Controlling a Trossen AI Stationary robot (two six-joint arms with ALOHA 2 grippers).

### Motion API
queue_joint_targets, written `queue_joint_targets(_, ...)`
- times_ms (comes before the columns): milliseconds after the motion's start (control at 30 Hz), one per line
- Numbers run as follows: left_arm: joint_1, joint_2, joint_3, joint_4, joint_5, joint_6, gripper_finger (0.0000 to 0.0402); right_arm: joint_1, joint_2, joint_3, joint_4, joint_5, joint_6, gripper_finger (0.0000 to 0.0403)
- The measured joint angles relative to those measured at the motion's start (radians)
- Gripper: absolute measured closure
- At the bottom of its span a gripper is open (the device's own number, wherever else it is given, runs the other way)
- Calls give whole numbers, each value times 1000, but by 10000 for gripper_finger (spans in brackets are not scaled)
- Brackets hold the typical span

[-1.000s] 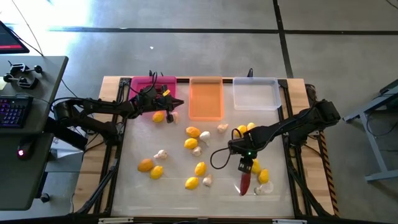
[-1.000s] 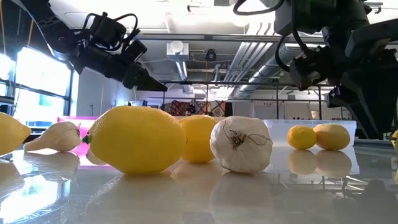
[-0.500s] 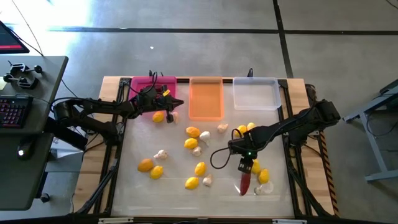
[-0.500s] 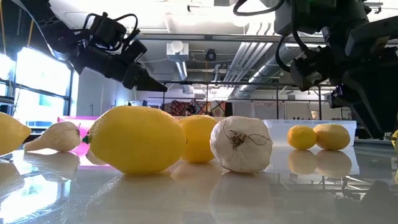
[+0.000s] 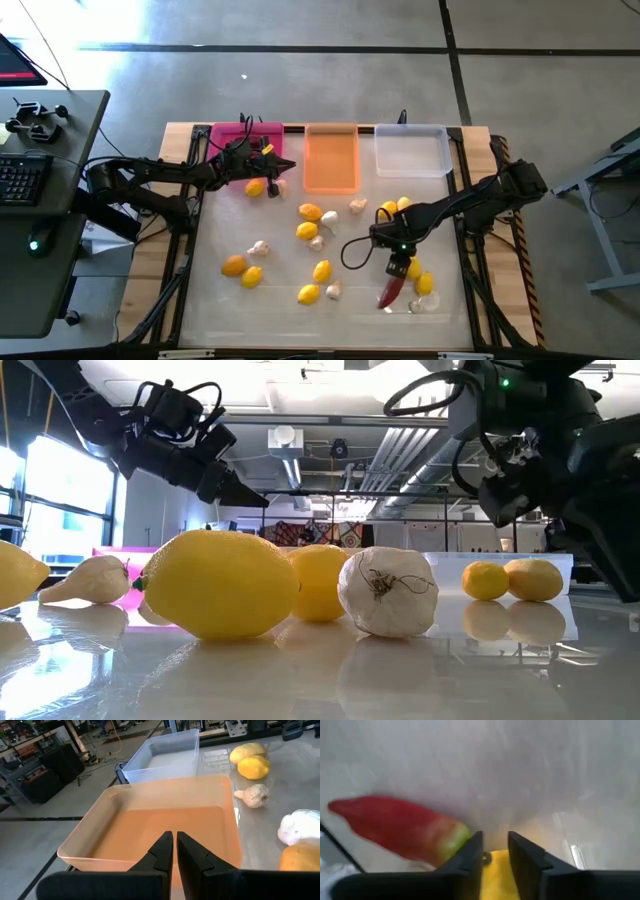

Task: Sort produce into baskets
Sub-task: Put the red chili pepper into the pink bin, then put the red chilli pepper into the pink bin

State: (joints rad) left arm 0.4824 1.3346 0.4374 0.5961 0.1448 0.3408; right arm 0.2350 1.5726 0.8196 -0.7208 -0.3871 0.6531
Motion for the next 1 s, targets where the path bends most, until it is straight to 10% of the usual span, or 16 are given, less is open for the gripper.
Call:
queue_joint_targets(100,0,0,0,0,0,0,390,-1,0,1,-1,-15,-28,390)
queue_joint_targets(500,0,0,0,1,0,1,390,5,-1,141,-164,57,-183,380)
queue_joint_targets(1000,0,0,0,0,0,20,390,74,-2,187,-304,407,-487,183)
